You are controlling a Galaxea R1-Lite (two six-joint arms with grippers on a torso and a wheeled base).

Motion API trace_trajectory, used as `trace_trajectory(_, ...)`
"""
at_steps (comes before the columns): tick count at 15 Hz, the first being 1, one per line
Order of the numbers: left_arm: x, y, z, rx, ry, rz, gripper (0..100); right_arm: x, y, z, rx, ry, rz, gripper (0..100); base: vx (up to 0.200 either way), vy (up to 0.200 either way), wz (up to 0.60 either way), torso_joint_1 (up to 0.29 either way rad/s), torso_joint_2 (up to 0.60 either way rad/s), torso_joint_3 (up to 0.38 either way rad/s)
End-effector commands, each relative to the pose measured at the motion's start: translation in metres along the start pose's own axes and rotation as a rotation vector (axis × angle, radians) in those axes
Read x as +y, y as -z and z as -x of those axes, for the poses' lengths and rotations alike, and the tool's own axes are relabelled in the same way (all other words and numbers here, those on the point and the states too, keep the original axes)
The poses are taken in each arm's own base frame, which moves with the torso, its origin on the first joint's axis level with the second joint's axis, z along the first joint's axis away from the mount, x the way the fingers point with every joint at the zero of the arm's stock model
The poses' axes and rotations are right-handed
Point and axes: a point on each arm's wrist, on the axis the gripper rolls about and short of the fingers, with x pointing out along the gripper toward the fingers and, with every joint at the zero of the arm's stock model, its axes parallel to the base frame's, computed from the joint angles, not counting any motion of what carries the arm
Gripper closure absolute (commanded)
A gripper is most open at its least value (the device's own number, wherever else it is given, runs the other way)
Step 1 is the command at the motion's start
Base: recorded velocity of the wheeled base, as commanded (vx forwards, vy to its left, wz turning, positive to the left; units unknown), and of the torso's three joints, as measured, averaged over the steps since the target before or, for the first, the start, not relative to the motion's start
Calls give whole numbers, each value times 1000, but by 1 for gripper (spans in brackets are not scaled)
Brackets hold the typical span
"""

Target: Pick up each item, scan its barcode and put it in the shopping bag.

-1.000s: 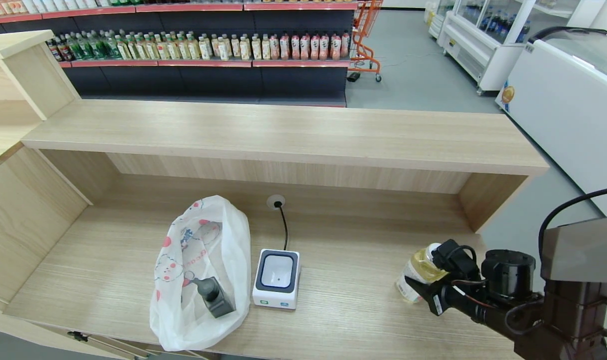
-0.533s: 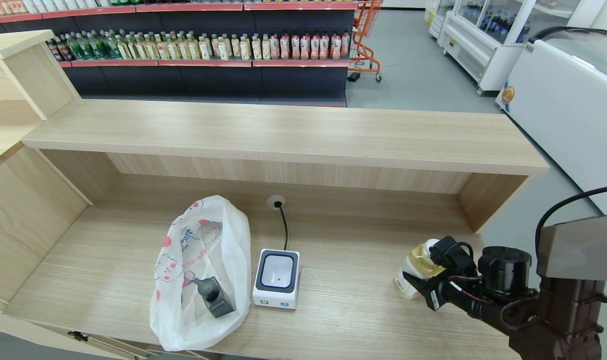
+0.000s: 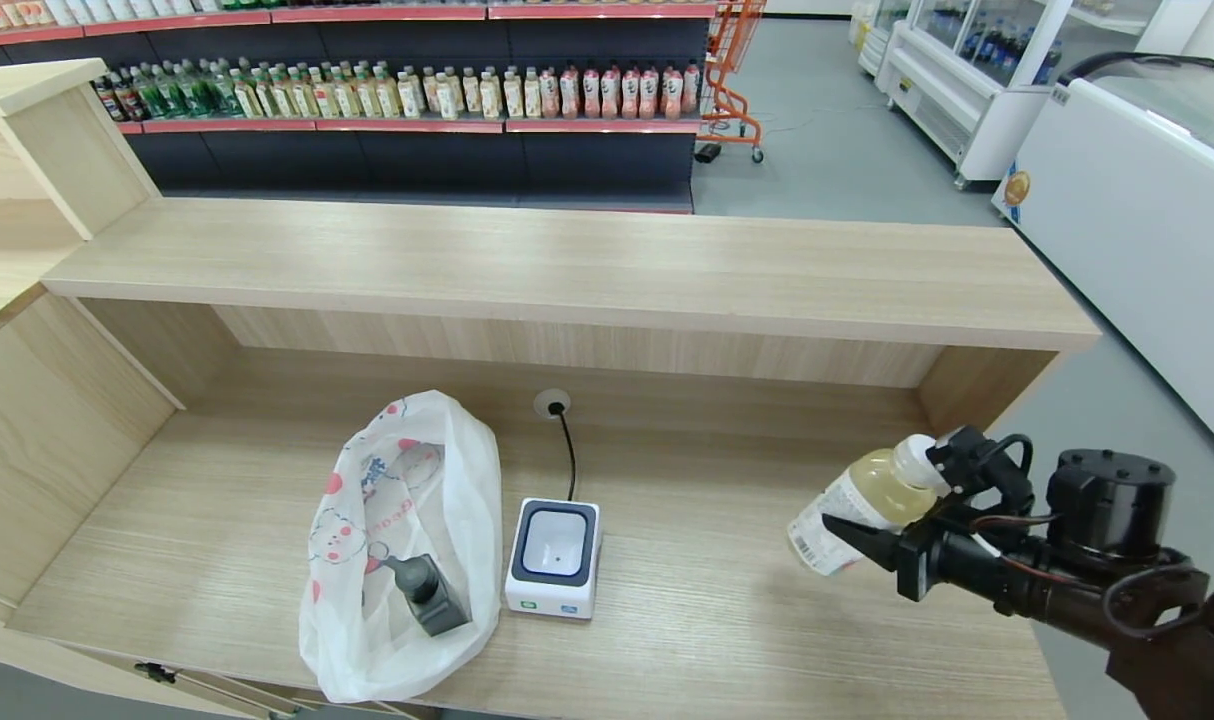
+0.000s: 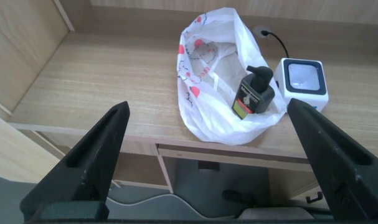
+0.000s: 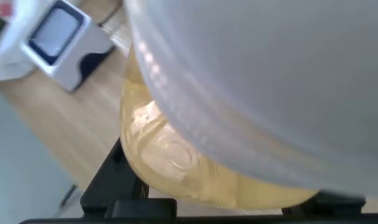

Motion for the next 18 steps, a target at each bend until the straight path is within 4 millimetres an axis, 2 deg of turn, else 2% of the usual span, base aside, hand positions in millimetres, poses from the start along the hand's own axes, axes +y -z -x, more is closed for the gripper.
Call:
trace_trajectory(1,0,0,0,0,0,0,0,12,-42,36,-91,-107,-32,100,0,0,0,0,0,0)
trace_trajectory(3,0,0,0,1,0,0,0,26,-59,52,-58,-239,-54,100,0,0,0,0,0,0)
trace_trajectory(5,0,0,0,1,0,0,0,37,-77,59,-51,-322,-57,100,0,0,0,0,0,0)
trace_trajectory(6,0,0,0,1,-2,0,0,47,-93,62,-45,-372,-70,100,0,0,0,0,0,0)
trace_trajectory(8,0,0,0,1,0,0,0,60,-111,60,-49,-437,-69,100,0,0,0,0,0,0)
trace_trajectory(10,0,0,0,1,0,0,0,68,-118,55,-58,-484,-53,100,0,0,0,0,0,0)
trace_trajectory(13,0,0,0,1,0,0,0,80,-119,54,-46,-540,-45,100,0,0,0,0,0,0)
trace_trajectory(18,0,0,0,1,0,0,0,97,-119,60,28,-616,-105,100,0,0,0,0,0,0)
